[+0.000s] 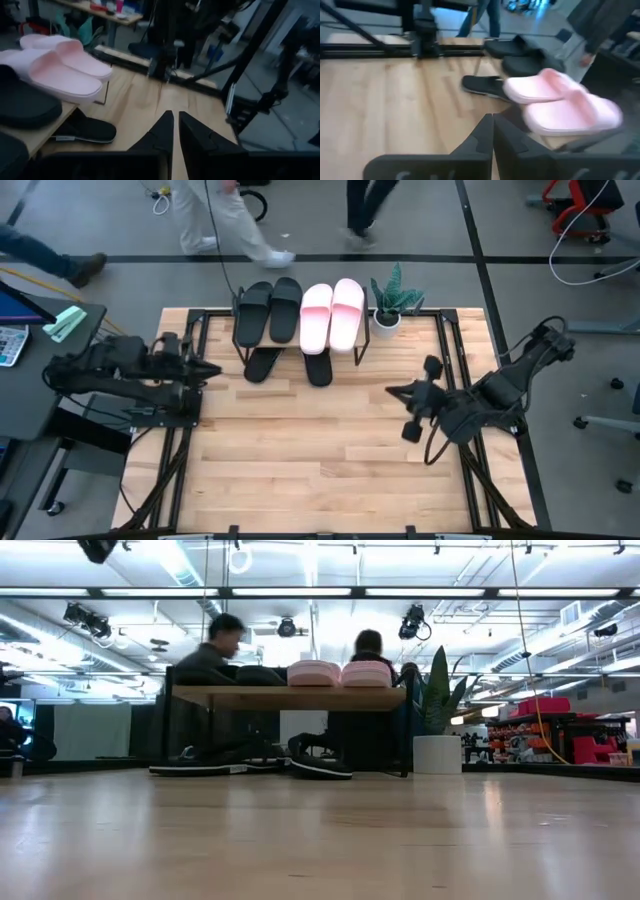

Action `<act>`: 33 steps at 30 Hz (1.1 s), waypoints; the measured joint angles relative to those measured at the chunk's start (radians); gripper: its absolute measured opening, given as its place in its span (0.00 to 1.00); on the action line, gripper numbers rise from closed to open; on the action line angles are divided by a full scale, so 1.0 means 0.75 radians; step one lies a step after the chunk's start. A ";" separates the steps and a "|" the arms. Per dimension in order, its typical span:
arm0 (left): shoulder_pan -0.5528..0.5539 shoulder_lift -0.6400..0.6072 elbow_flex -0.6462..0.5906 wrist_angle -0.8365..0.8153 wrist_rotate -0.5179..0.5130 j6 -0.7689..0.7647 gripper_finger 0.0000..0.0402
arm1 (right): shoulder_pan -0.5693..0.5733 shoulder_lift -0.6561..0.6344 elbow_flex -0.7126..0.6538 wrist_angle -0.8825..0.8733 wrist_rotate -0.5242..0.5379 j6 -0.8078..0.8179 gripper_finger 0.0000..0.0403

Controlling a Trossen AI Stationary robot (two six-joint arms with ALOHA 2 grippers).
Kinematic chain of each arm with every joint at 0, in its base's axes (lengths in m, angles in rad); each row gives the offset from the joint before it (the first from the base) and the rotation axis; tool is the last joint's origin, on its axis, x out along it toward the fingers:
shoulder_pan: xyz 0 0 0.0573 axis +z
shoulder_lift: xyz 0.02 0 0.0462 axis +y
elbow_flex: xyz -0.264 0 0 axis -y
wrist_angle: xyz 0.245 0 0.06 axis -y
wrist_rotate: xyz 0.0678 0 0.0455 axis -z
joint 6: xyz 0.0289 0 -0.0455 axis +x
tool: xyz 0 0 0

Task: Pick and place slides into the shelf
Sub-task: Return to Home Position

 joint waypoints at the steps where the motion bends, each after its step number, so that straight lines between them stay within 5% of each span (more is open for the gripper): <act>1: 0.000 -0.048 -0.023 0.005 0.000 0.000 0.09 | 0.000 -0.028 -0.033 0.004 0.021 0.002 0.03; 8: 0.000 -0.280 -0.365 0.274 0.002 -0.012 0.07 | 0.000 -0.302 -0.542 0.518 -0.002 -0.007 0.03; 16: -0.001 -0.378 -0.661 0.671 0.201 -0.126 0.07 | -0.096 -0.584 -1.166 1.453 -0.414 -0.427 0.04; 25: 0.001 -0.458 -0.645 0.668 0.204 -0.039 0.10 | -0.161 -1.053 -1.417 1.478 -0.523 -0.444 0.04; 33: 0.001 -0.473 -0.780 0.781 0.165 -0.087 0.08 | -0.161 -1.255 -1.599 1.534 -0.545 -0.450 0.04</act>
